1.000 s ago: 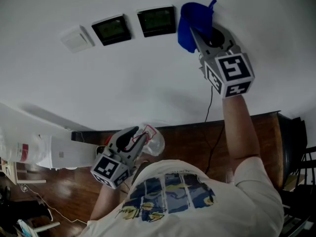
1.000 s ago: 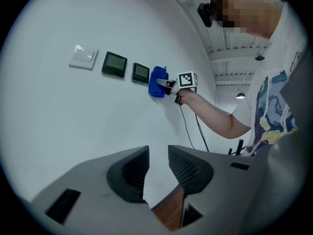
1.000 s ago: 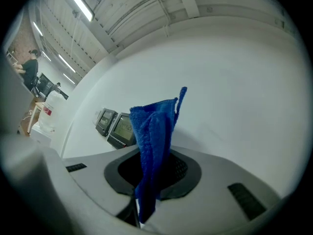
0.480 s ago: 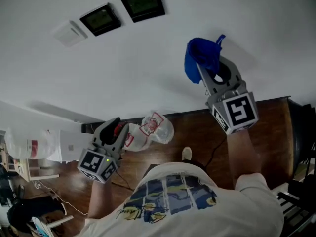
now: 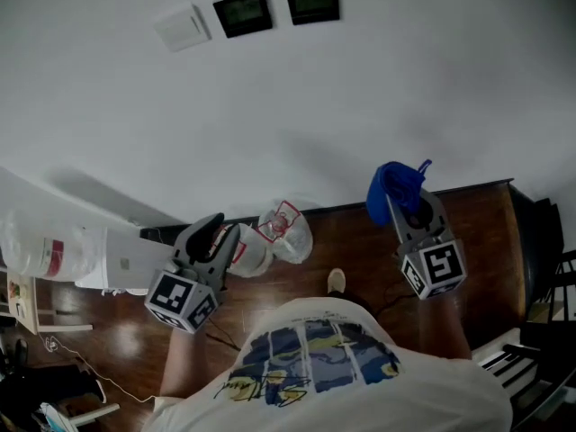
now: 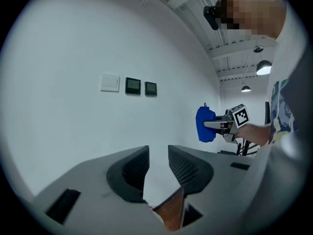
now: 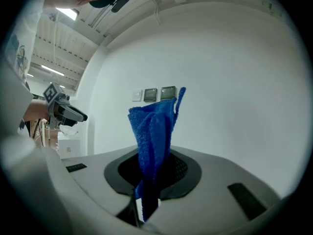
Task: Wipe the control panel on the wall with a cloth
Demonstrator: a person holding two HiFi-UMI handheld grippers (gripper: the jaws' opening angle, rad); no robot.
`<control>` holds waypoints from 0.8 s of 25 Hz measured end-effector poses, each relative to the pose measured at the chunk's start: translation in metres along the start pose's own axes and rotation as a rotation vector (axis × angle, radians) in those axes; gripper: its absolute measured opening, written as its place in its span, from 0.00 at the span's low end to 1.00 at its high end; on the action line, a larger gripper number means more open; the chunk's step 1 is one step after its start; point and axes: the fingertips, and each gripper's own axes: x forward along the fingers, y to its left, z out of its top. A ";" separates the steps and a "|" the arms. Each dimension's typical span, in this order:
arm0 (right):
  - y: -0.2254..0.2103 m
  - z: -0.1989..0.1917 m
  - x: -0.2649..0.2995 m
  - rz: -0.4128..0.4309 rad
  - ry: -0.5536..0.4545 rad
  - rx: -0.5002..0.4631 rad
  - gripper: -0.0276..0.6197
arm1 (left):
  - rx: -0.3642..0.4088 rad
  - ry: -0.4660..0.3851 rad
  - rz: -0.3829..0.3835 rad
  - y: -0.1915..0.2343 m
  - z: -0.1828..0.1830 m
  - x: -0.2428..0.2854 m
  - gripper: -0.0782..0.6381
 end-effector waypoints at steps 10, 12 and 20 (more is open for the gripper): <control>0.132 0.055 -0.062 0.046 -0.043 -0.047 0.16 | -0.021 -0.091 -0.064 -0.025 -0.028 -0.101 0.26; 0.150 0.060 -0.076 0.050 -0.040 -0.054 0.16 | -0.041 -0.104 -0.064 -0.026 -0.037 -0.116 0.26; 0.183 0.067 -0.113 0.062 -0.054 -0.090 0.16 | -0.057 -0.120 -0.038 -0.029 -0.046 -0.152 0.26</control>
